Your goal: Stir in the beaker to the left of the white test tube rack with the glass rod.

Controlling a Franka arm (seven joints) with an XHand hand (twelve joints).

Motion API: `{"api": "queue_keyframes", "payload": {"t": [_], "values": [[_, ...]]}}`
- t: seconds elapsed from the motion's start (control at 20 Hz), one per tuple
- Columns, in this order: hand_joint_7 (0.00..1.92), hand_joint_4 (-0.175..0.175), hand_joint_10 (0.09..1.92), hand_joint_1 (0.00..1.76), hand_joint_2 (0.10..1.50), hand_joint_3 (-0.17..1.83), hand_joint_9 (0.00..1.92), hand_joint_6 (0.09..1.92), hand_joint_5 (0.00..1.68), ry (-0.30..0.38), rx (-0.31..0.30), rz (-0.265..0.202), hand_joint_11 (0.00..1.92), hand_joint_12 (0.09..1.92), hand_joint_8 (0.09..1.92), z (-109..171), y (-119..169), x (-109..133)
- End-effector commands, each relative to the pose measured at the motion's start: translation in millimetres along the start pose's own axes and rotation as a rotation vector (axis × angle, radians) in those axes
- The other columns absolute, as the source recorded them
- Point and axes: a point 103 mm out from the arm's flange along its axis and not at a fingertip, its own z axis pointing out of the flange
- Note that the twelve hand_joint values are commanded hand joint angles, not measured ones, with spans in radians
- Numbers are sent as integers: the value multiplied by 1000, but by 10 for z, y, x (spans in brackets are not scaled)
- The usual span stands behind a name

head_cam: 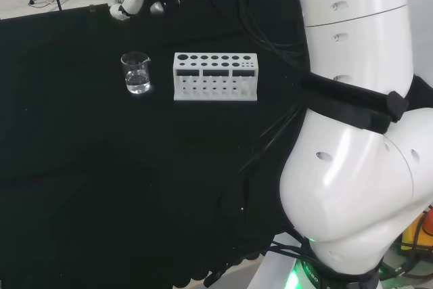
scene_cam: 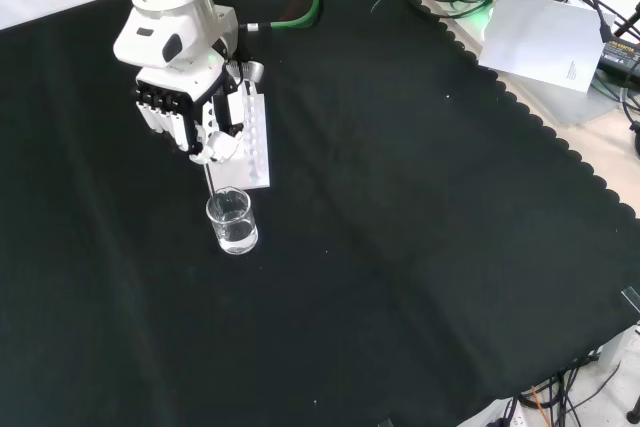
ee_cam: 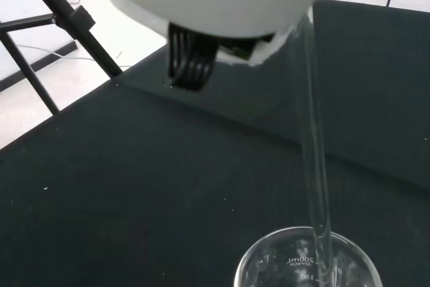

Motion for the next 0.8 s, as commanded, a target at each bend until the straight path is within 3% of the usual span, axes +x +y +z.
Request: {"api": "queue_keyframes", "payload": {"t": [0.05,0.55,0.8], "values": [[1702,-175,608,1233,494,895,1782,609,1367,-11,1,24,1634,913,655,-110,-228,-78],[1701,-175,610,1233,495,893,1780,609,1366,-9,14,-3,1633,915,656,-39,-202,287],[1700,-175,612,1233,495,893,1779,609,1366,9,-7,-13,1633,917,657,-28,-67,276]]}}
